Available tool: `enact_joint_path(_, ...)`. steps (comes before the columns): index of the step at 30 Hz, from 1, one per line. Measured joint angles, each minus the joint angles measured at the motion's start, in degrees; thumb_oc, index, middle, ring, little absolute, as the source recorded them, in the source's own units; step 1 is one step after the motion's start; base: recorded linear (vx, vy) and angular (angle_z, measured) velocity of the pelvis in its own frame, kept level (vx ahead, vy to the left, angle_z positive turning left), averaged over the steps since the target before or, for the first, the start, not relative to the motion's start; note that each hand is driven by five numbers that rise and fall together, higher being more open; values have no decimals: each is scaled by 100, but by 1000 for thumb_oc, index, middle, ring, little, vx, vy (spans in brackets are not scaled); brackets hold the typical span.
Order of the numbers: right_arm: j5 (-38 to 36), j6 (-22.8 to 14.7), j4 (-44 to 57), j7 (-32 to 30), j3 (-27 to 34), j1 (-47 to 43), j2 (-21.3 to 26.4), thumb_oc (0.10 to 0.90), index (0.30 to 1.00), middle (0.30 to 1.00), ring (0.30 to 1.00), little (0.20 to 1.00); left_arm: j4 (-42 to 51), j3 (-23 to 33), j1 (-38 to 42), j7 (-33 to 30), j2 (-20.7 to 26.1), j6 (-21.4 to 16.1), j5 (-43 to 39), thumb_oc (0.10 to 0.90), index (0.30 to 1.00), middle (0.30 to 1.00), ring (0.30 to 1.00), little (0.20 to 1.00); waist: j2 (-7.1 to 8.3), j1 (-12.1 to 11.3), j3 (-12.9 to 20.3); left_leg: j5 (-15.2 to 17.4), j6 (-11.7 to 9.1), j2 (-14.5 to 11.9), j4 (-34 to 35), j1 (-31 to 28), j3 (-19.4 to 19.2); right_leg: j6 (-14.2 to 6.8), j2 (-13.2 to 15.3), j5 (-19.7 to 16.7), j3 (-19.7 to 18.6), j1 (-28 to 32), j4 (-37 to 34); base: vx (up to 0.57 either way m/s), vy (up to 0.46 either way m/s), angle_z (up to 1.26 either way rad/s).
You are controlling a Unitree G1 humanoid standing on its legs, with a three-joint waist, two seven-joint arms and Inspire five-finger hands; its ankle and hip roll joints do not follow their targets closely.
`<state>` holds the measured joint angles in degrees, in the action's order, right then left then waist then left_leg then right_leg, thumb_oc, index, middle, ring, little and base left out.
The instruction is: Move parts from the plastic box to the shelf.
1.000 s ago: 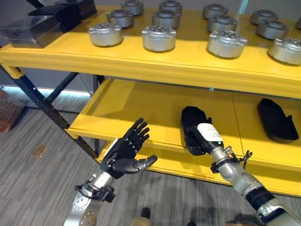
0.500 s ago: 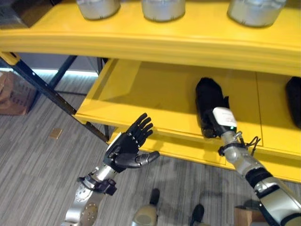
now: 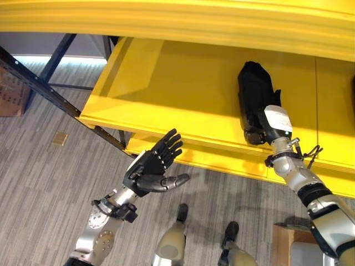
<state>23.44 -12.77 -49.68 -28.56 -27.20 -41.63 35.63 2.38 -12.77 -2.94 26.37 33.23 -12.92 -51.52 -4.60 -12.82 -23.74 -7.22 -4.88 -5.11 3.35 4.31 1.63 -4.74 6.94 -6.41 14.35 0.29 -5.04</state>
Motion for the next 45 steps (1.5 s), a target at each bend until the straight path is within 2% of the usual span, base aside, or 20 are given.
enact_joint_path(14,-114,5,47,11,0,-250,86,400,300,300,300,300,1,-4,16,9,27,41,2,900,1000,1000,1000,1000,-7,4,-141,-10,11,8,-10,60,-145,14,12,-117,-145,-136,1,3,-11,-4)
enact_joint_path(17,-115,103,43,27,0,-331,112,400,300,300,300,300,6,6,16,11,198,49,0,900,1000,1000,1000,1000,-13,1,-145,-10,15,13,-10,60,-144,9,22,-116,-146,-135,2,61,-25,1)
enact_joint_path(18,-115,194,87,65,33,-335,128,400,300,300,300,300,11,77,-34,17,202,53,1,900,1000,1000,1000,1000,-14,2,-145,-6,21,20,-11,43,-145,8,24,-116,-146,-118,2,150,-39,2)
enact_joint_path(20,-116,760,10,95,195,-333,128,400,300,300,300,300,13,168,-105,20,200,137,1,900,1000,1000,1000,1000,-16,-24,-146,17,29,33,-9,-140,-146,-6,35,-93,-139,67,2,240,-53,3)
enact_joint_path(21,-117,1084,-214,219,339,-326,132,400,300,300,300,300,49,211,-206,20,167,191,5,900,1000,1000,1000,1000,-16,-14,-146,108,32,43,-9,-413,-154,-33,54,-7,-134,345,2,249,-64,1)
enact_joint_path(25,-116,1351,-308,498,548,-397,591,400,300,300,300,300,151,242,-266,42,162,290,11,900,1000,1000,1000,1000,-29,-4,-136,139,26,41,-2,-643,-158,-36,49,58,-124,583,3,146,-62,0)
enact_joint_path(29,-135,1692,-314,753,678,-517,828,400,300,300,300,300,153,302,-350,67,140,390,11,900,1000,1000,1000,1000,-48,34,-122,152,8,25,-2,-850,-181,-47,44,93,-128,782,1,103,-35,0)
enact_joint_path(33,-166,1751,-527,964,761,-594,801,400,300,300,300,300,152,246,-546,86,140,398,13,900,1000,1000,1000,1000,-236,120,6,153,11,44,-3,-848,-188,-53,109,80,-130,783,3,27,70,0)
enact_joint_path(36,-90,1630,-520,1136,662,-594,752,400,300,300,300,300,154,115,-532,103,139,396,12,900,1000,1000,1000,1000,-387,178,103,154,20,54,-5,-807,-272,-53,127,64,-204,698,4,-16,119,-12)
enact_joint_path(39,309,1385,-441,1221,222,-592,757,400,300,300,300,300,152,113,-488,98,127,396,11,900,1000,1000,1000,1000,-404,299,113,149,28,113,-4,-780,-296,-81,181,50,-215,670,4,-7,128,-4)
enact_joint_path(45,337,1313,-395,1431,209,-598,743,400,300,300,300,300,151,112,-484,35,126,396,10,900,1000,1000,1000,1000,-411,269,115,134,49,193,-4,-736,-251,-135,244,61,-139,671,3,-7,62,7)
